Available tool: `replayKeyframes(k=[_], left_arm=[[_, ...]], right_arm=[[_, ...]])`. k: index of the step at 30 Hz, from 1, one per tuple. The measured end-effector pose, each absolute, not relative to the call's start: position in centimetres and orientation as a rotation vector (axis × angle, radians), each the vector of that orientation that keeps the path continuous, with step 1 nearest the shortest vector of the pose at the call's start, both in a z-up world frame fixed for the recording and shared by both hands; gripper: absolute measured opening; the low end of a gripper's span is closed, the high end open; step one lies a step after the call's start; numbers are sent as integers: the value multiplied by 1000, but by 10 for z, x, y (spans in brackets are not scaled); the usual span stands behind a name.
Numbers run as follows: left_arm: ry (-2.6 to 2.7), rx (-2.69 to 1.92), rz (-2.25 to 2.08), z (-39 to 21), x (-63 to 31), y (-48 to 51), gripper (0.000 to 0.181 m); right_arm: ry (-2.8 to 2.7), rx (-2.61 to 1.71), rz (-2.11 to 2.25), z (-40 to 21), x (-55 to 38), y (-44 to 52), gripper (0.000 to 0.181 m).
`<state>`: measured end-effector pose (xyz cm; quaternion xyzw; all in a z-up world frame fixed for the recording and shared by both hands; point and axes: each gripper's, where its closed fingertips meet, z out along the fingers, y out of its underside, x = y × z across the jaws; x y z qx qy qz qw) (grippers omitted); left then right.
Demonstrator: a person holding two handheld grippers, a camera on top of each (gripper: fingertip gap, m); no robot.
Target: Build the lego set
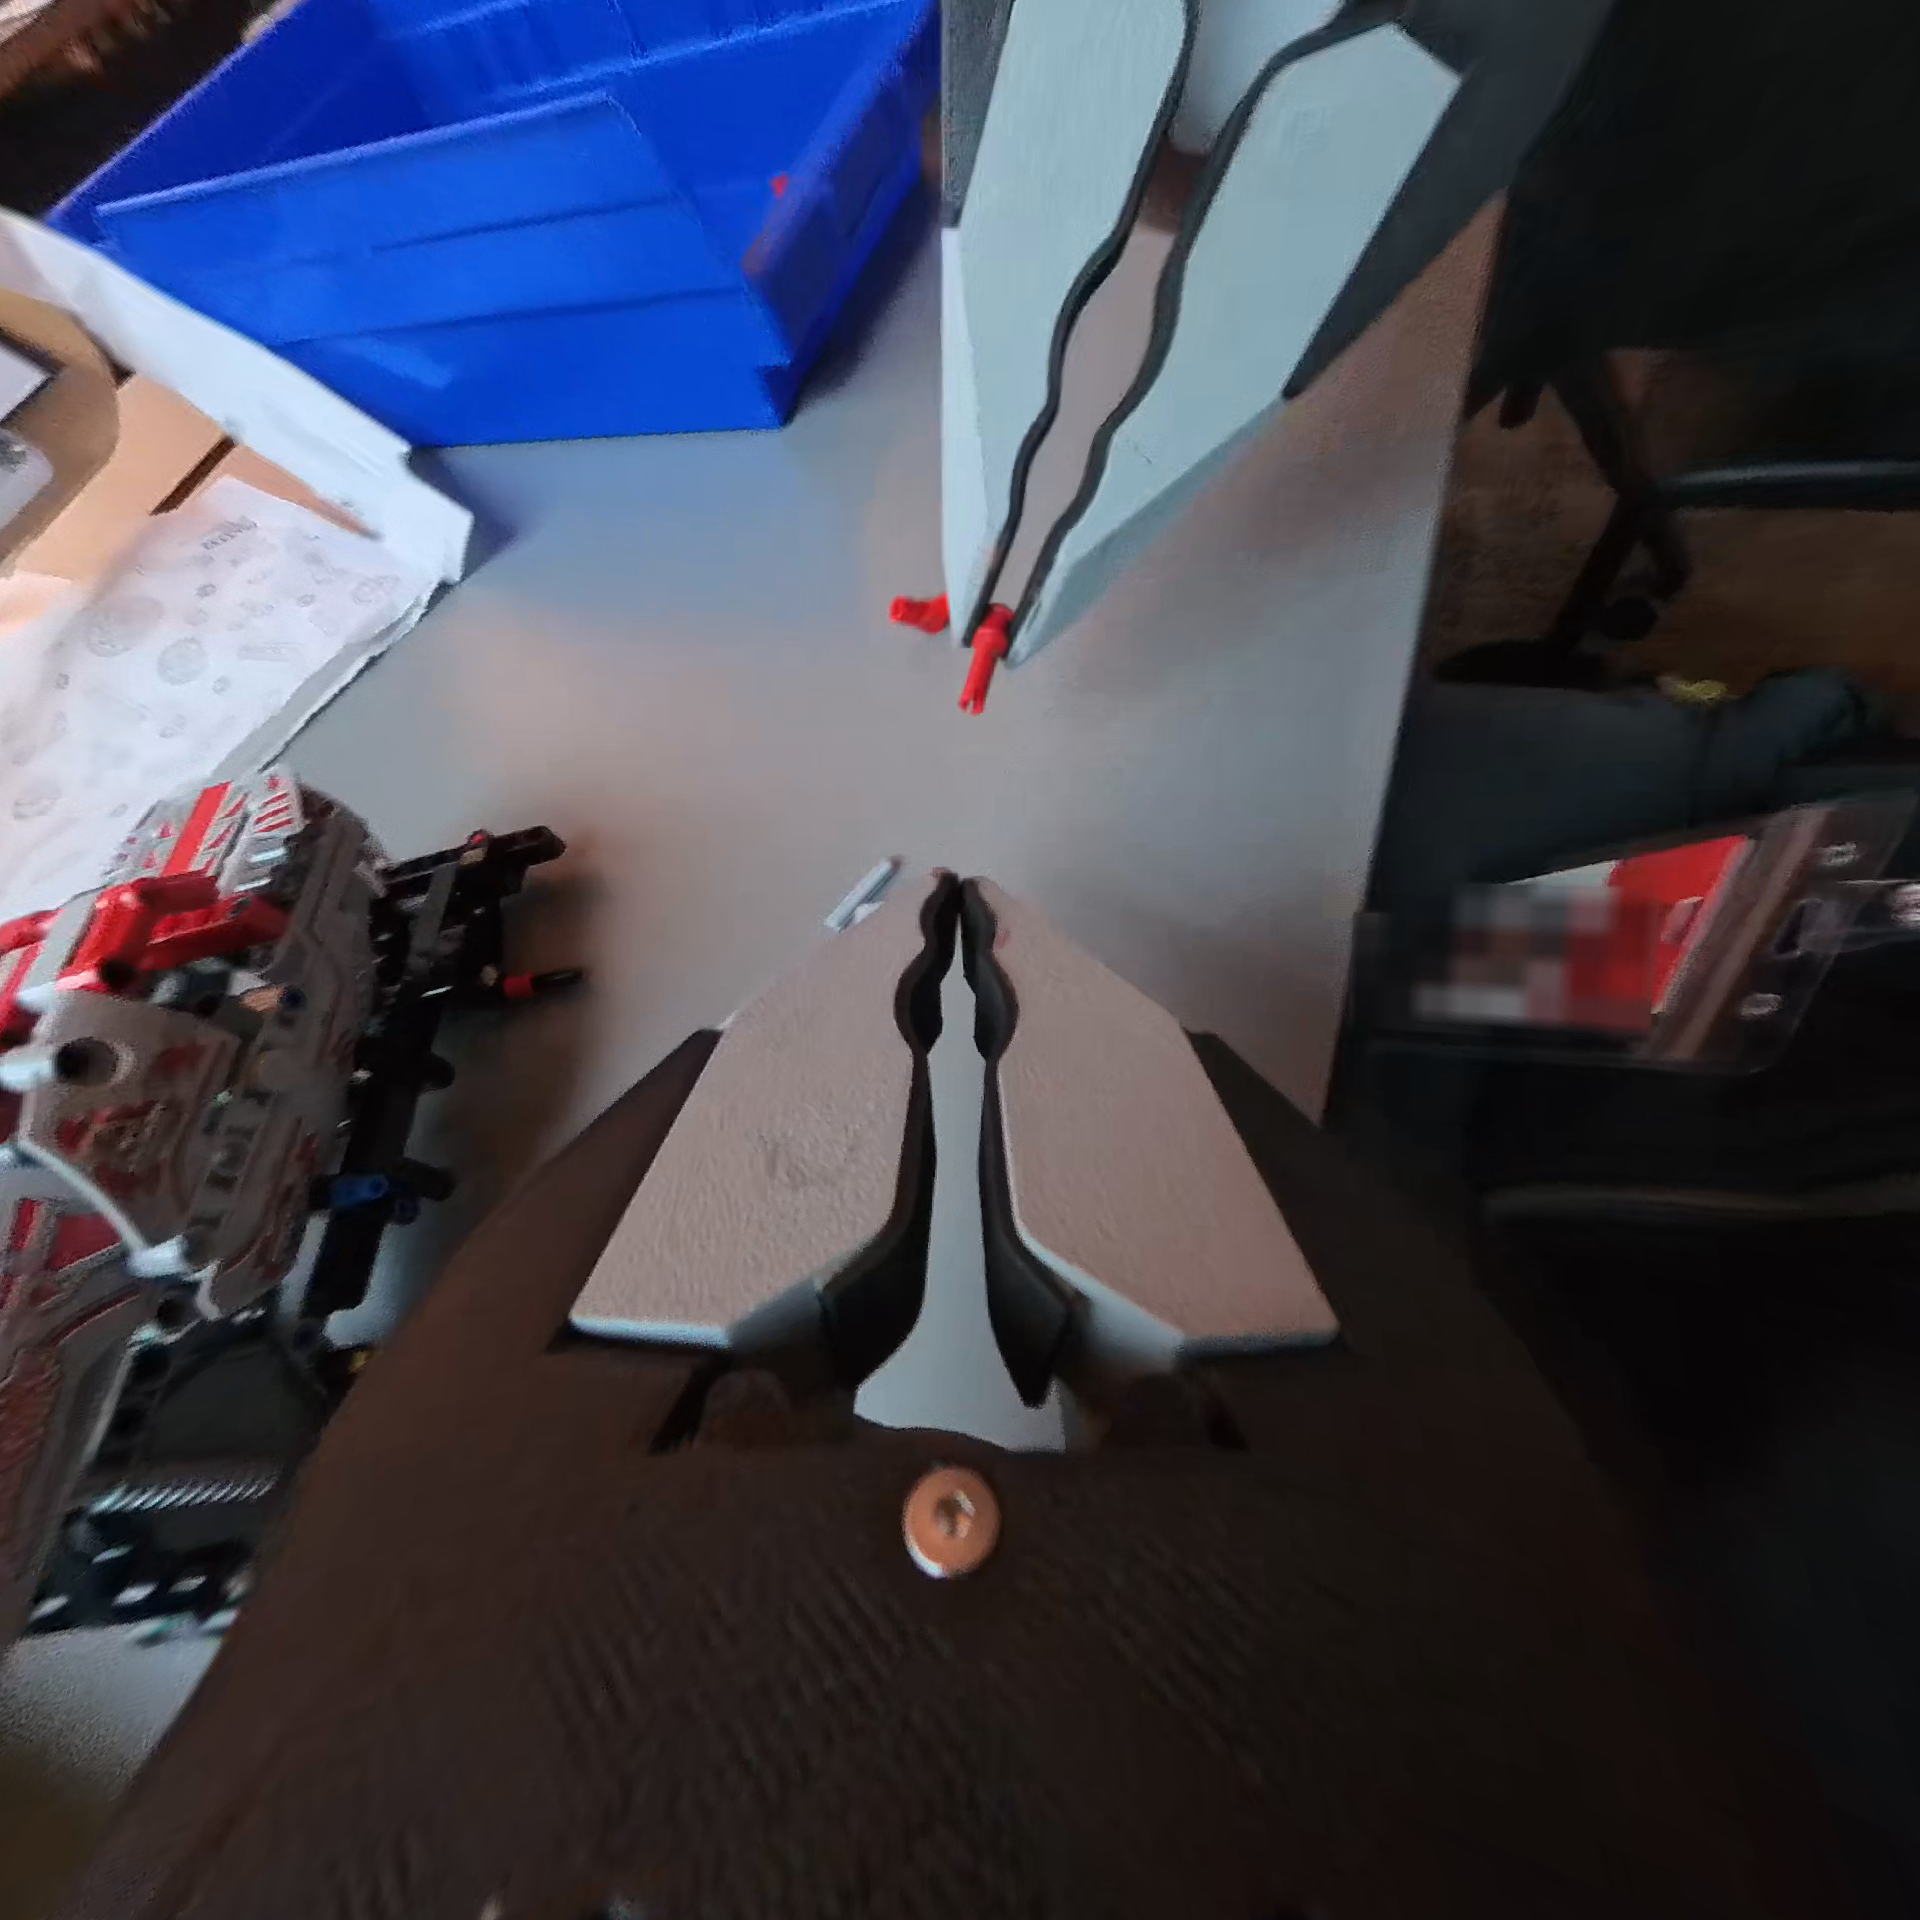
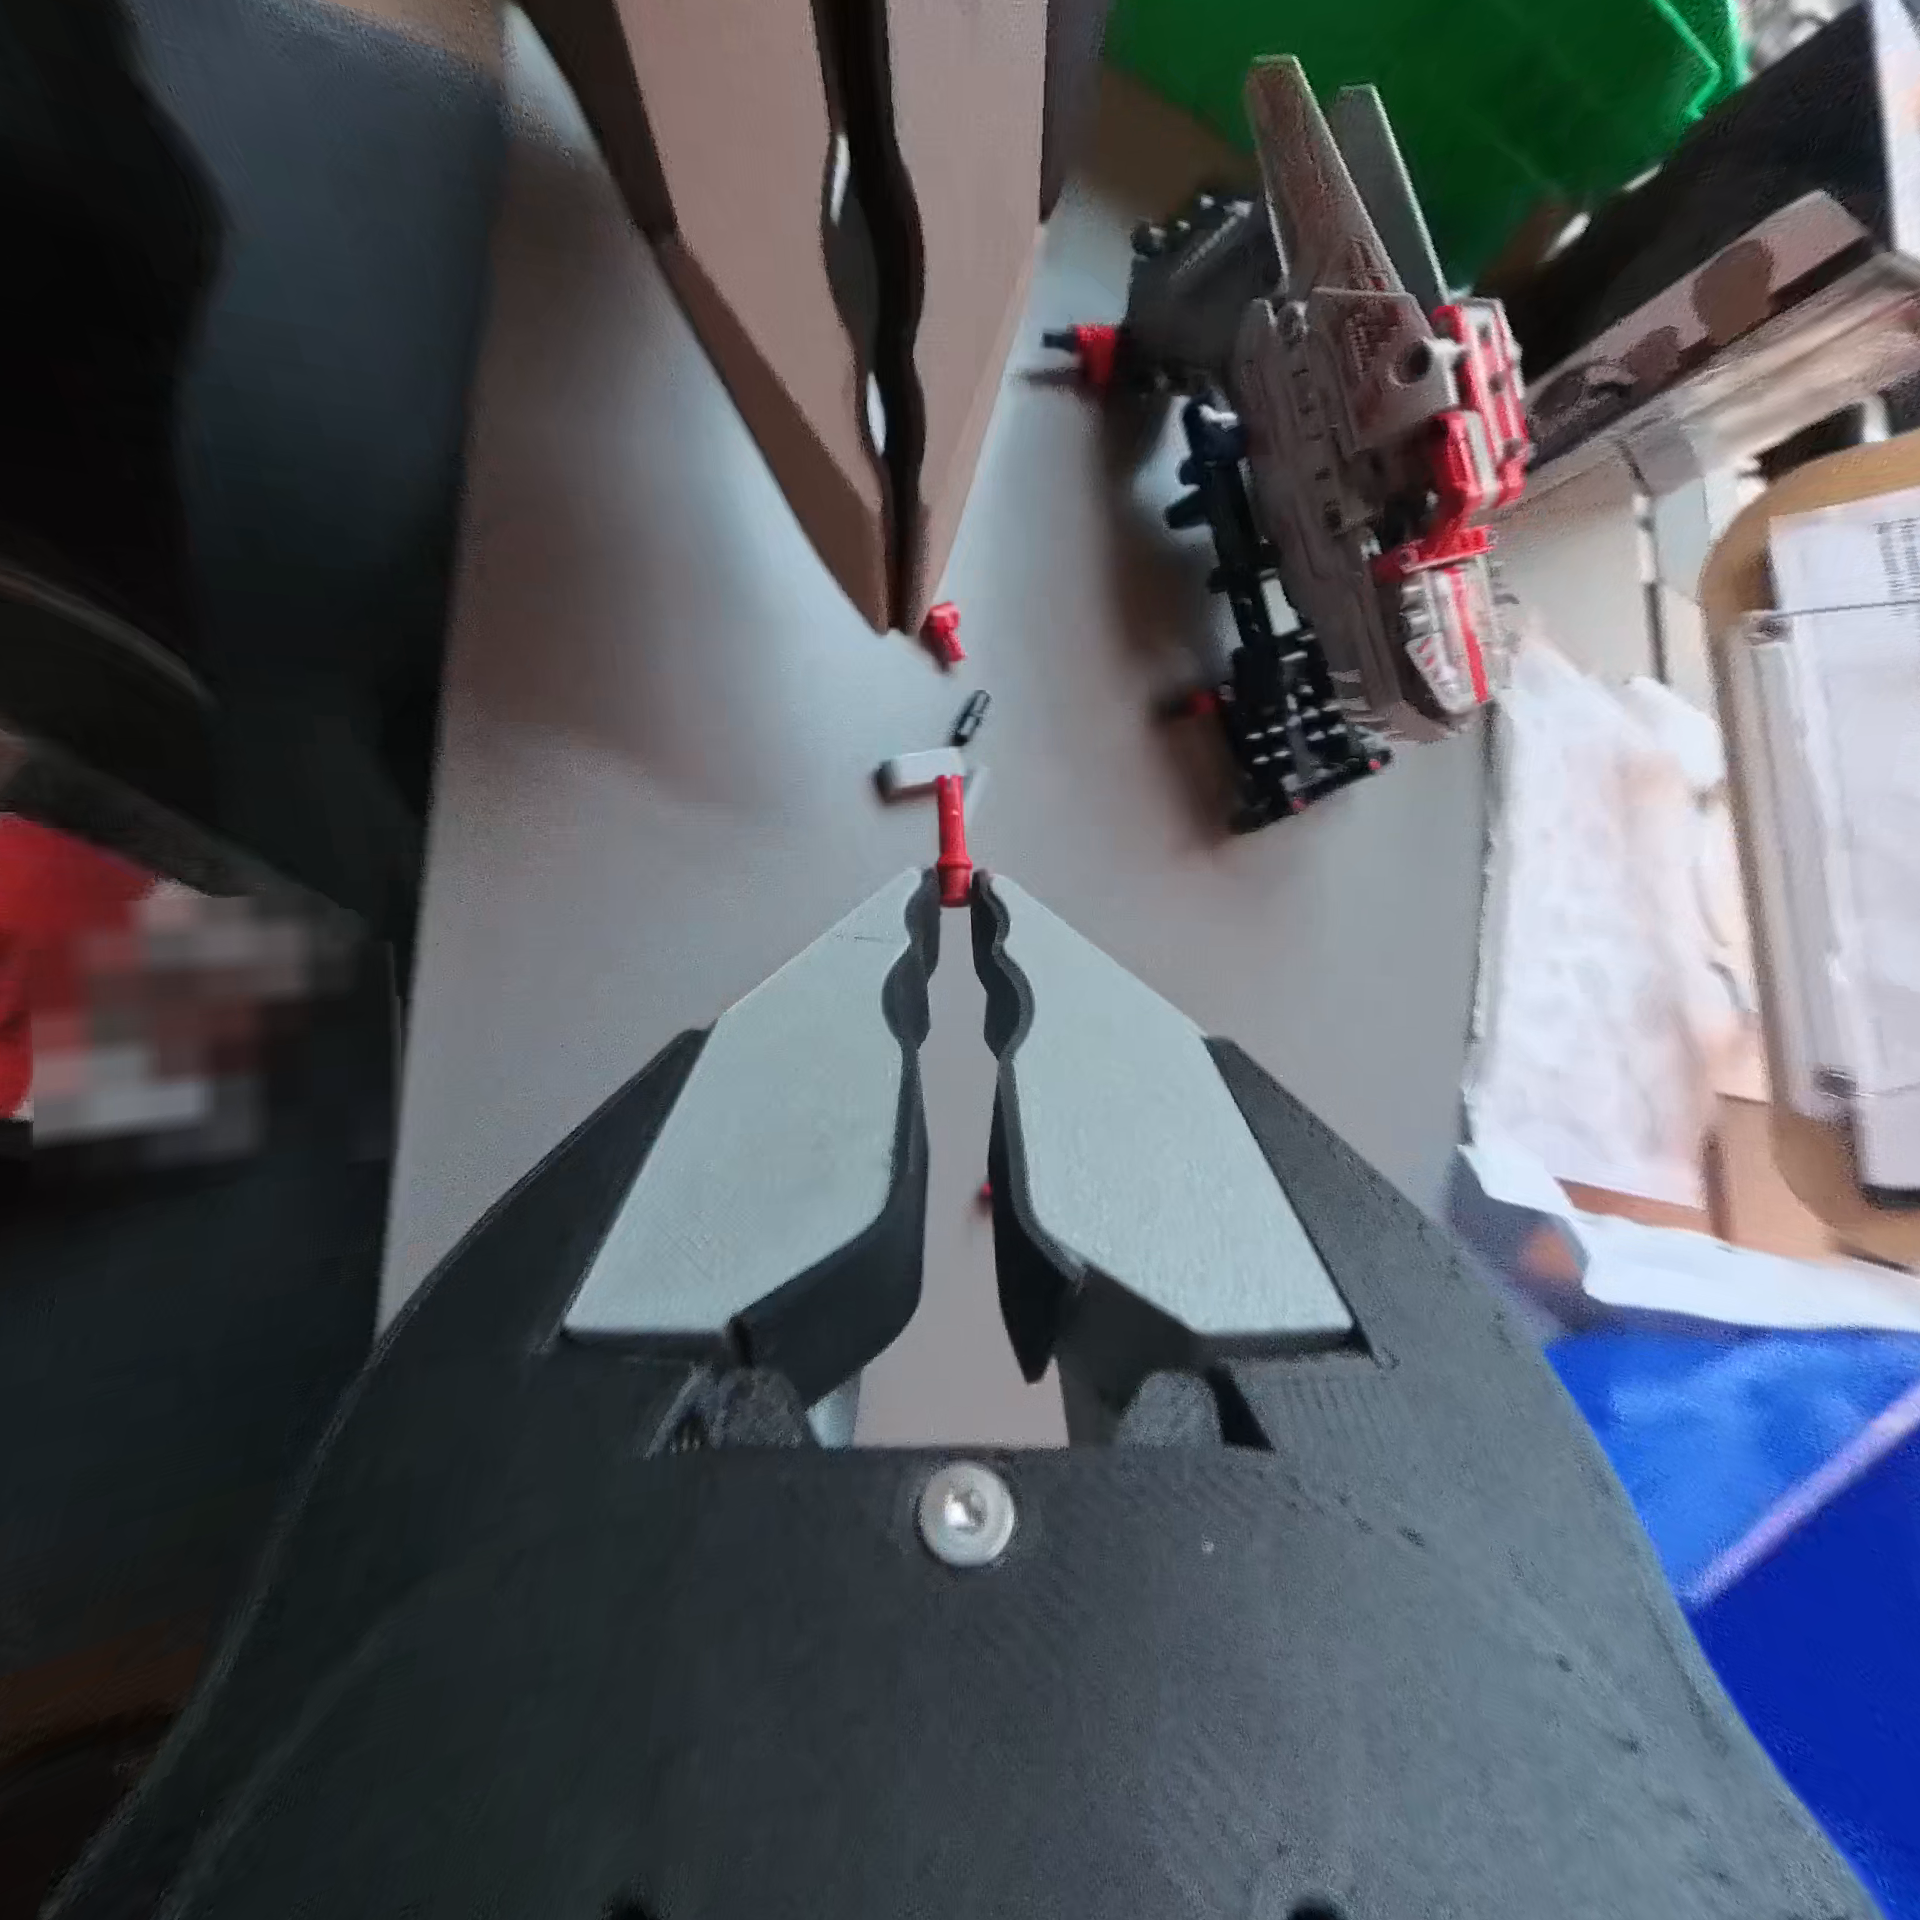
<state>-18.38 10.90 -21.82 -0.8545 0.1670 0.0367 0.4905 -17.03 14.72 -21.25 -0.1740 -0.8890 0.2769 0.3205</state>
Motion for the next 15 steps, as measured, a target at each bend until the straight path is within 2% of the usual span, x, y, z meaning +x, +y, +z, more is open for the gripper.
replayKeyframes(k=[3, 8, 15], left_arm=[[334, -2032, -27, -208, -178, 112, 0], [397, -2037, 69, -210, -173, 113, 2], [245, -2251, 96, -238, -208, 100, 23]], right_arm=[[-2290, -458, 1013, -186, -163, 127, 3], [-2323, -545, 1153, -185, -164, 114, 3], [-2328, -1037, 916, -230, -191, 173, 3]])
